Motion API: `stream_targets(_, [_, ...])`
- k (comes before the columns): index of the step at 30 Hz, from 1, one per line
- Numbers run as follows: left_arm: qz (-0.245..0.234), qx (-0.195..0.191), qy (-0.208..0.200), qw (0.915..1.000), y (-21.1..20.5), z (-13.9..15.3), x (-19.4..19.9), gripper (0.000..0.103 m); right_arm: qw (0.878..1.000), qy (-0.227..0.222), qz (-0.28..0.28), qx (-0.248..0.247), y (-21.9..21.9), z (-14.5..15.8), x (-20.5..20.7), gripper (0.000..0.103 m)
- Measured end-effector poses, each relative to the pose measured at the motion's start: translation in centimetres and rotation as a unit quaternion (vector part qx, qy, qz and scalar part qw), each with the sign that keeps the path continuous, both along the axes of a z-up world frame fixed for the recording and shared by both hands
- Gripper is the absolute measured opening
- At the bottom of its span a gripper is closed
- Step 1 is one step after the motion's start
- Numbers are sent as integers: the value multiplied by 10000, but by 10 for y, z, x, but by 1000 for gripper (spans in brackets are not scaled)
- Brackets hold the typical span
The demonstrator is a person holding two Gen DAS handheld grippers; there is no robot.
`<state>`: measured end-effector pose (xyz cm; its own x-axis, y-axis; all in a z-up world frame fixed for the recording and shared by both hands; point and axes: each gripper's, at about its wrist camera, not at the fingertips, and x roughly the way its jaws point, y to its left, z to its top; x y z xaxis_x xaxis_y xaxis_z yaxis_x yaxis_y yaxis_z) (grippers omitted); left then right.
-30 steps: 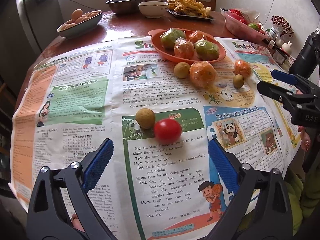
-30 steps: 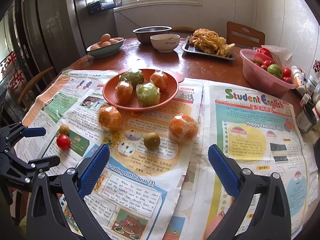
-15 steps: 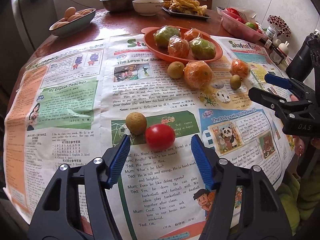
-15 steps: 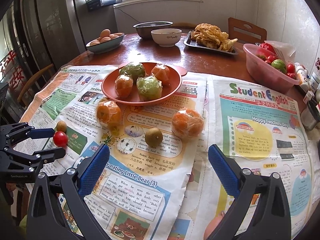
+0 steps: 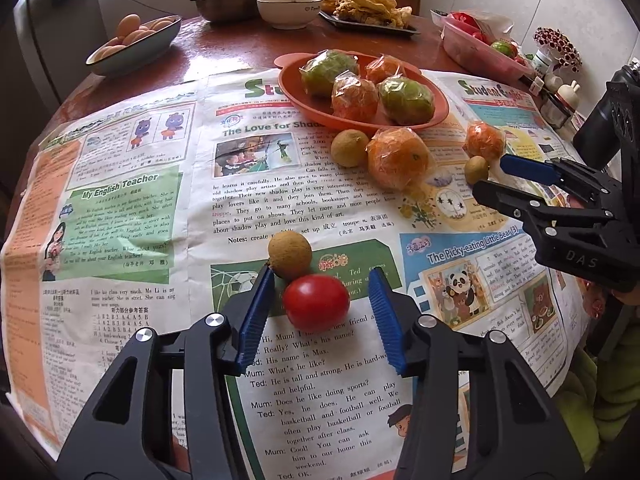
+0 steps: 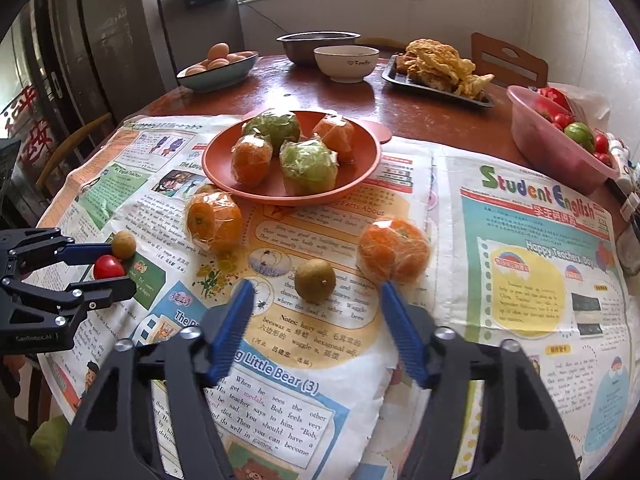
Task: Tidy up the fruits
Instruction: 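Grasp the red tomato with the left tool while the right tool grasps a brown kiwi, then lift and carry the tomato and kiwi over the orange plate with both tools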
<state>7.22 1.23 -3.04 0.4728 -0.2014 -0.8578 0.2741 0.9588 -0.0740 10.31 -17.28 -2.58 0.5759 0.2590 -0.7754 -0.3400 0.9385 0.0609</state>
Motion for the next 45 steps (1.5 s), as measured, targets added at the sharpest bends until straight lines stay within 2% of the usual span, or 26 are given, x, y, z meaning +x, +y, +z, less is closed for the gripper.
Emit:
stream_targets(4, [-27, -12, -2, 10000, -1, 0, 1, 35, 9999, 36, 108, -47, 4, -4, 4, 38])
stream_targets(6, [-39, -12, 4, 10000, 0, 0, 1, 30, 9998, 60, 155, -60, 6, -6, 5, 33])
stream_targets(10, [-51, -22, 22, 10000, 1, 0, -1, 30, 9998, 40, 185, -95, 8, -8, 9, 22])
stream_targets(17, [-39, -29, 35, 10000, 3, 1, -3, 23, 9997, 51, 220, 27, 6, -9, 13, 22])
stream_targets(26, [-141, -38, -23, 9999, -3, 8, -6, 23, 9997, 21, 194, 177, -4, -3, 7, 22])
stream_targets(45, [-185, 14, -306, 9994, -14, 45, -2, 23, 9986, -213, 323, 372, -9, 26, 0, 22])
